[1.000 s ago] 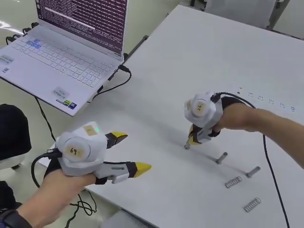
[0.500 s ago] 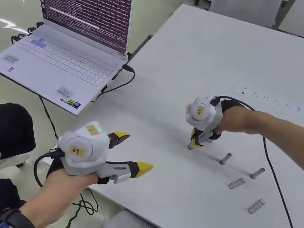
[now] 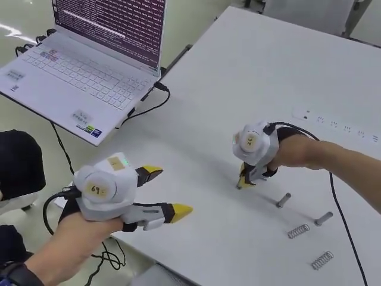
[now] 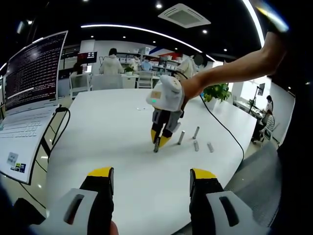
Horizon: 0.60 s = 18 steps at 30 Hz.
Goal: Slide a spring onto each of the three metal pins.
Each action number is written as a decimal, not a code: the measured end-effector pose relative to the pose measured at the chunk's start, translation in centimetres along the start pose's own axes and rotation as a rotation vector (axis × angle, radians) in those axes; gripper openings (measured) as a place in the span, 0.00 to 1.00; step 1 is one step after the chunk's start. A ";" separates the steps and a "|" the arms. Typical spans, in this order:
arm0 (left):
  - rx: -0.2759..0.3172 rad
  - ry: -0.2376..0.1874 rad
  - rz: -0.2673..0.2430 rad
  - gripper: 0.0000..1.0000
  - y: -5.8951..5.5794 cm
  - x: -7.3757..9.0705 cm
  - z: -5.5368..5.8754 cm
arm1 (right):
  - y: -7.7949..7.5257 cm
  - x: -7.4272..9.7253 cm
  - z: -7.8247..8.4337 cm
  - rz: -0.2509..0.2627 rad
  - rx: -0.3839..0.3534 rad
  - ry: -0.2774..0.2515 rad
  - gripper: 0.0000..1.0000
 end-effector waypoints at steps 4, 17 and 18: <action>-0.002 -0.001 0.002 0.58 0.0 -0.1 -0.2 | 0.0 0.1 0.0 0.000 -0.006 -0.005 0.12; -0.007 -0.002 0.006 0.59 -0.1 -0.1 -0.3 | 0.4 0.5 0.0 -0.011 -0.007 -0.007 0.21; -0.008 -0.002 0.007 0.59 -0.1 -0.1 -0.3 | 0.4 0.6 0.1 -0.010 -0.007 -0.009 0.21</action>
Point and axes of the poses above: the centre of the closed fingertips' face, and the gripper's own axes: x roughly backward along the fingers, y roughly to its left, z roughly out of its underside, the point moved 10 cm from there along x, roughly backward along the fingers, and after that the axes turned 10 degrees about -x, right-handed, at the moved point
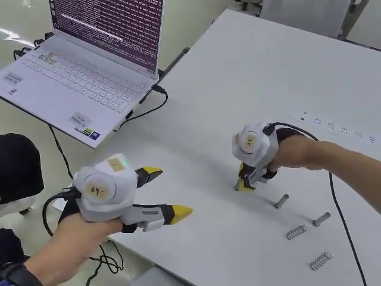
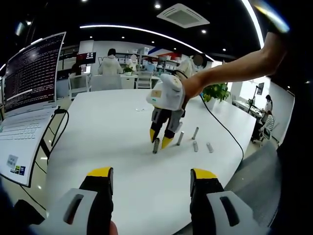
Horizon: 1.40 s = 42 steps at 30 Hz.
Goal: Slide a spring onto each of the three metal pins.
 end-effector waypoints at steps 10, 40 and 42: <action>-0.008 -0.002 0.015 0.60 -0.2 -0.4 -0.4 | 0.0 1.1 0.4 0.014 -0.014 -0.021 0.25; -0.045 -0.004 0.055 0.60 -0.7 -1.6 -1.5 | 1.5 6.8 3.5 0.119 -0.185 -0.220 0.34; -0.047 -0.004 0.056 0.60 -0.7 -1.6 -1.6 | 1.7 6.9 3.8 0.122 -0.203 -0.236 0.34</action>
Point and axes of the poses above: the centre of the closed fingertips' face, and the gripper's own axes: x roughly backward along the fingers, y roughly to its left, z roughly out of its underside, the point moved 10 cm from there along x, roughly backward along the fingers, and after that the axes turned 10 degrees about -x, right-handed, at the moved point
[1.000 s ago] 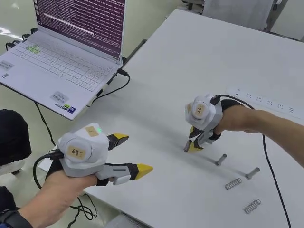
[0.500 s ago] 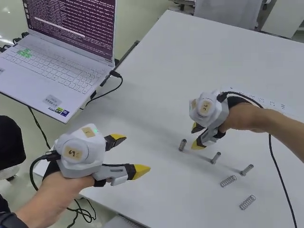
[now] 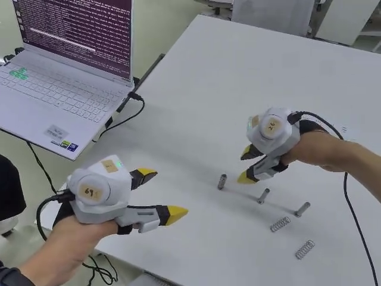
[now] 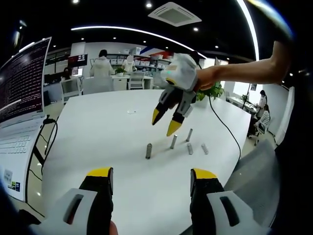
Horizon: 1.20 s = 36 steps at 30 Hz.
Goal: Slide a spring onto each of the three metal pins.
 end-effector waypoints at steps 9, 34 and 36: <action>-0.005 0.000 0.007 0.60 0.0 -0.3 -0.4 | 0.9 1.5 1.8 0.042 -0.161 -0.151 0.40; -0.018 -0.008 0.024 0.60 -0.3 -0.8 -1.1 | 4.6 4.5 7.4 0.114 -0.418 -0.363 0.50; -0.022 -0.006 0.025 0.60 -0.3 -0.8 -1.1 | 5.1 4.7 7.8 0.117 -0.426 -0.361 0.51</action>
Point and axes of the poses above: the centre of the closed fingertips' face, and the gripper's own axes: x roughly backward along the fingers, y roughly to its left, z roughly out of its underside, the point moved 10 cm from there along x, roughly backward along the fingers, and after that the axes turned 10 degrees about -x, right-handed, at the moved point
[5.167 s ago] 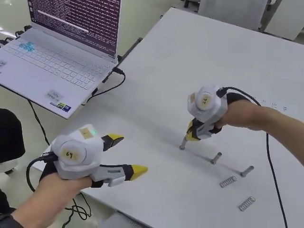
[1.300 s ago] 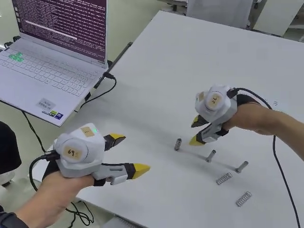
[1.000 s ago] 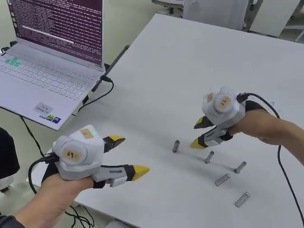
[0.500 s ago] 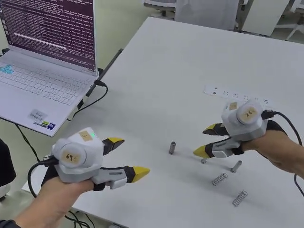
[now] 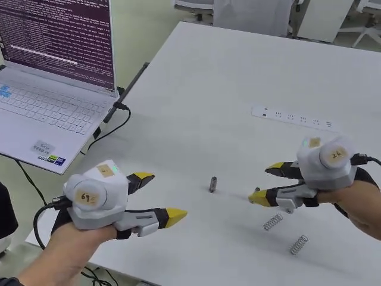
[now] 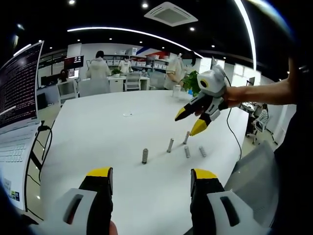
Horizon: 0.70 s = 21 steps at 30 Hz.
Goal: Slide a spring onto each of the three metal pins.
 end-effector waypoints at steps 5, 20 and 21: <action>-0.002 -0.003 0.002 0.60 0.0 0.0 -0.2 | 0.2 0.7 1.1 0.010 -0.021 -0.004 0.53; -0.006 -0.006 0.008 0.62 0.0 -0.3 -0.4 | 1.2 3.3 3.5 0.041 -0.113 -0.069 0.61; -0.006 -0.006 0.009 0.63 -0.1 -0.3 -0.4 | 1.3 3.5 3.8 0.043 -0.121 -0.071 0.62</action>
Point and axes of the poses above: the centre of the closed fingertips' face, and the gripper's own axes: x roughly backward along the fingers, y roughly to its left, z roughly out of its underside, the point moved 10 cm from there along x, roughly backward along the fingers, and after that the axes turned 10 degrees about -x, right-handed, at the moved point
